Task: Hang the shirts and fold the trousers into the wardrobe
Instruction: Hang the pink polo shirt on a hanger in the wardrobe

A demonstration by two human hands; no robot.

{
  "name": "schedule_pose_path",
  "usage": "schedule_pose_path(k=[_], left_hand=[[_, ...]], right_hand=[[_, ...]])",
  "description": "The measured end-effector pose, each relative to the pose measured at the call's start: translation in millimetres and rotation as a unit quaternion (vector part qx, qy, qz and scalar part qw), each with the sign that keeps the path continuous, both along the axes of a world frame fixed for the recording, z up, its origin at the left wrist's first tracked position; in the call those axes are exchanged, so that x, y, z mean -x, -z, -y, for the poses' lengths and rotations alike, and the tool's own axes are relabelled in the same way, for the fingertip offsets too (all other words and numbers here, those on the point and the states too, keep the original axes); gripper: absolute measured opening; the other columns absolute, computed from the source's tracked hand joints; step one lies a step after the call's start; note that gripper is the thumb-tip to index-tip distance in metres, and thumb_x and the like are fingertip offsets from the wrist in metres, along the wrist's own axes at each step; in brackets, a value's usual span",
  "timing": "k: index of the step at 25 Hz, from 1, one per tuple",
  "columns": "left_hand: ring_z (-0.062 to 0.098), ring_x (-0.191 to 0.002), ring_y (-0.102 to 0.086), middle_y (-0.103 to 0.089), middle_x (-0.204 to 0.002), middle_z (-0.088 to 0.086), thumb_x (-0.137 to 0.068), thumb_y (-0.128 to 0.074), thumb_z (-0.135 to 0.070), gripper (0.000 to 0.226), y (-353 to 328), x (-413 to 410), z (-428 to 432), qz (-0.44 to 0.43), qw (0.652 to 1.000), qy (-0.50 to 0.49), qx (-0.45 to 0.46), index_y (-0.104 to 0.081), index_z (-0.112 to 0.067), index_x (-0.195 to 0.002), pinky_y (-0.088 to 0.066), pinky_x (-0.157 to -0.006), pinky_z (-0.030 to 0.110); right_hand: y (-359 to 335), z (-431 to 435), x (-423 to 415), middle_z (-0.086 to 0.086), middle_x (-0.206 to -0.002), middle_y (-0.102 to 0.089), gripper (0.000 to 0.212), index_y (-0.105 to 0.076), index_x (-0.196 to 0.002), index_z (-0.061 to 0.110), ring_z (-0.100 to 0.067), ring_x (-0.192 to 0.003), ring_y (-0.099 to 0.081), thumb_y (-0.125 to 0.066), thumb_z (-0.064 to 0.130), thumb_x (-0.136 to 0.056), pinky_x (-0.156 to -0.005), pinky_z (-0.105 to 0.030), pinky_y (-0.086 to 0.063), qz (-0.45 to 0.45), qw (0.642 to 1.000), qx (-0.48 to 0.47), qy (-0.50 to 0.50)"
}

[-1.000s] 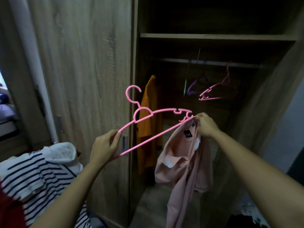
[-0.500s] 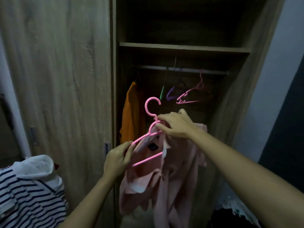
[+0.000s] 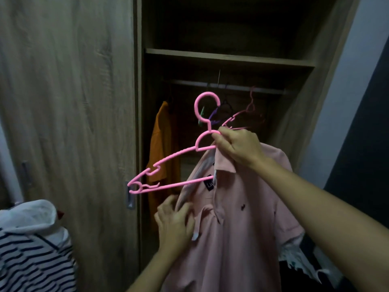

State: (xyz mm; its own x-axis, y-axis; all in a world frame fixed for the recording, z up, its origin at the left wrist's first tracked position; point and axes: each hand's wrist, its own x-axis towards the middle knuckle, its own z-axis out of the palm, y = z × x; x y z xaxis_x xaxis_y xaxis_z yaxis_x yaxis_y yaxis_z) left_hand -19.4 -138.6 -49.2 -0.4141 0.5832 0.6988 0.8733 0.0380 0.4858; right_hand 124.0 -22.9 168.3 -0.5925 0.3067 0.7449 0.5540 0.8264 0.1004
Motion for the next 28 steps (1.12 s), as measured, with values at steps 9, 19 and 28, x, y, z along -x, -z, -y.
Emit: schedule_pose_path(k=[9, 19, 28], left_hand=[[0.012, -0.095, -0.047, -0.051, -0.101, -0.002, -0.072, -0.071, -0.042, 0.033, -57.5, 96.0, -13.3, 0.086, 0.932, 0.232, 0.266, -0.055, -0.046, -0.100, -0.035, -0.071, 0.008], [0.029, -0.097, -0.057, -0.049, -0.113, 0.013, -0.078, -0.058, -0.009, 0.039, -131.3, 24.4, -30.9, -0.015, 0.991, 0.096, 0.087, -0.060, -0.010, -0.118, -0.037, -0.079, 0.022], [0.028, -0.075, -0.063, -0.061, -0.073, 0.001, -0.076, -0.024, -0.073, 0.047, -153.1, 78.9, -21.0, -0.190, 0.970, 0.106, 0.106, -0.045, -0.032, -0.084, -0.042, -0.061, 0.035]], right_hand=[[33.0, -31.5, -57.2, -0.003, -0.053, -0.061, 0.067, -0.054, -0.062, 0.014, -0.029, -0.048, -0.060, -0.019, 0.063, -0.091, -0.040, -0.029, -0.038, 0.016, 0.996, -0.082, 0.041], [52.5, -19.5, -9.1, -0.008, -0.085, -0.069, 0.046, -0.054, -0.073, 0.019, -0.035, -0.088, -0.063, -0.037, 0.058, -0.090, -0.061, -0.032, -0.036, -0.042, 0.973, 0.151, 0.168], [37.5, -24.2, -30.1, 0.001, -0.067, -0.062, 0.065, -0.056, -0.076, 0.016, -0.028, -0.077, -0.062, -0.023, 0.072, -0.078, -0.061, -0.034, -0.041, -0.109, 0.978, 0.165, 0.069]])
